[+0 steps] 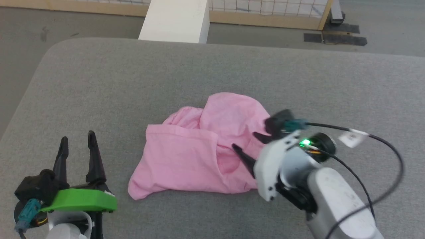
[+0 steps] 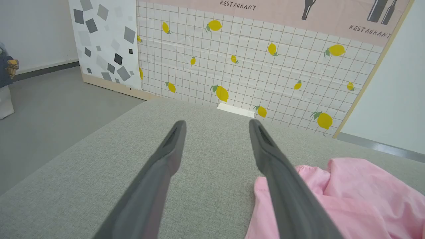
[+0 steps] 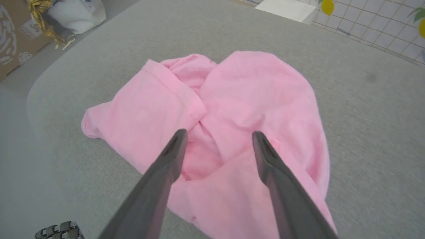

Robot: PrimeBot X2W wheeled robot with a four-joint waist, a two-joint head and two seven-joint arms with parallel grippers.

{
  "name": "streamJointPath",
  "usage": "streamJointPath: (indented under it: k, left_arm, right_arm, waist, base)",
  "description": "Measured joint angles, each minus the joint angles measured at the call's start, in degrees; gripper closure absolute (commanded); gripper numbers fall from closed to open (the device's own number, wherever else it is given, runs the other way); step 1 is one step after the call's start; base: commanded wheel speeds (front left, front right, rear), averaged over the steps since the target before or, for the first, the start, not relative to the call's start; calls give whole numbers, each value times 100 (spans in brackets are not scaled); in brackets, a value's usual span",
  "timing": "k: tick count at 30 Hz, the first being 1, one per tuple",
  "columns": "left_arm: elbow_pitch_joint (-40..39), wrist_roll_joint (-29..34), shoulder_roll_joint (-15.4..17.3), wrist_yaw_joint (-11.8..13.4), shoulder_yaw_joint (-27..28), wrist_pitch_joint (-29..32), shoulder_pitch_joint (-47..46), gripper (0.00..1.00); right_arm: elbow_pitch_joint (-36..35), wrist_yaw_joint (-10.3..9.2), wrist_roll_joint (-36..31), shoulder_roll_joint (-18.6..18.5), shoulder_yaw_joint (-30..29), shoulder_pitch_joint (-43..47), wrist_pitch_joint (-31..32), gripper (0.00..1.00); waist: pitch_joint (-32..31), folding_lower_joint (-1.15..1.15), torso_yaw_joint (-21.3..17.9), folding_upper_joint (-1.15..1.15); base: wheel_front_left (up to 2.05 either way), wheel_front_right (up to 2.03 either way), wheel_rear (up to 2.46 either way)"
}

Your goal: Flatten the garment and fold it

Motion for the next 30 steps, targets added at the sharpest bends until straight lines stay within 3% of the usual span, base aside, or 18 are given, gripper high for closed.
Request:
streamJointPath:
  k: [6, 14, 15, 16, 17, 25, 30]
  left_arm:
    - [-11, 146, -308, -221, 123, -1, -23, 0]
    - [193, 288, -569, -535, 315, -16, -164, 0]
    - [212, 313, -604, -567, 348, -18, -175, 0]
    - [224, 327, -631, -588, 376, -18, -179, 0]
    - [241, 334, -652, -616, 414, -18, -179, 0]
    - [311, 463, -783, -794, 555, -18, -189, 0]
    - [324, 544, -826, -850, 617, -18, -185, 0]
  right_arm:
    - [1123, 0, 63, -1, 831, -975, 78, 0]
    - [2105, 0, 357, -2, 1307, -1500, -255, 0]
    - [2171, 0, 420, -3, 1376, -1540, -294, 36]
    - [2208, 0, 491, -3, 1427, -1563, -342, 90]
    - [2245, 0, 560, -4, 1504, -1597, -408, 100]
    - [2169, 0, 1132, -11, 1965, -1624, -699, 100]
    - [1492, 0, 1372, -157, 2273, -1180, -196, 100]
  waist:
    - [201, 0, 225, 0]
    - [483, 0, 563, 0]
    - [514, 0, 593, 0]
    - [536, 0, 612, 0]
    - [560, 0, 628, 0]
    - [496, 0, 499, 0]
    - [338, 0, 378, 0]
  base:
    - [0, 0, 0]
    - [0, 0, 0]
    - [0, 0, 0]
    - [0, 0, 0]
    - [0, 0, 0]
    - [0, 0, 0]
    - [0, 0, 0]
